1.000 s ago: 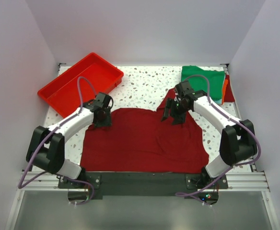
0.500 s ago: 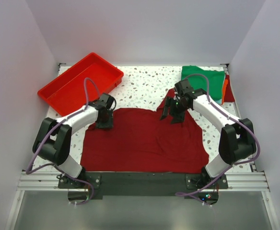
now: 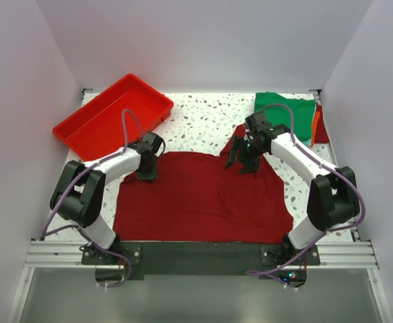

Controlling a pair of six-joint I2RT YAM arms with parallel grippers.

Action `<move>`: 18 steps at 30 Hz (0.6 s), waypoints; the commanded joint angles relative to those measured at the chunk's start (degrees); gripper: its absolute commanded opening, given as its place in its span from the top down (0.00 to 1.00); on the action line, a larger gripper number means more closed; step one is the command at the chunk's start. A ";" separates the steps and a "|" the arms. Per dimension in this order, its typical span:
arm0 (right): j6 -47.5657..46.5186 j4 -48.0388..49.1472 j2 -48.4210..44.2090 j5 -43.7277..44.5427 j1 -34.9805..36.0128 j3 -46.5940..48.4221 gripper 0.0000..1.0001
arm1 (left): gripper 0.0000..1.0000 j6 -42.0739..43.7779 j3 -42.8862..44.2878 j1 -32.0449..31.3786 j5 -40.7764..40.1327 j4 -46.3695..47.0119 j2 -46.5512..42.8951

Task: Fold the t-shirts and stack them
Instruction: Fold the tshirt

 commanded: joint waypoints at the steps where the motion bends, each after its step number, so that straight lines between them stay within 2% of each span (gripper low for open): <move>1: 0.66 -1.02 -1.81 0.98 0.19 3.06 0.34 | 0.86 1.14 1.77 -0.24 -2.03 1.48 0.73; 6: -1.27 -2.86 1.35 2.39 -1.39 10.15 0.34 | 1.00 1.14 3.26 -0.24 -2.65 0.34 0.38; 8: -2.41 -3.31 4.07 4.57 -2.80 13.68 0.34 | 1.00 1.05 4.40 -0.24 -2.82 -0.54 -0.32; 13: -6.97 -5.50 12.85 13.27 -3.68 30.90 0.34 | 1.00 0.00 6.60 -0.16 -3.35 -2.65 -3.31; 18: -8.48 -5.24 24.98 20.75 -4.29 42.93 0.38 | 1.00 -1.05 7.75 -0.16 -4.40 -4.93 -4.89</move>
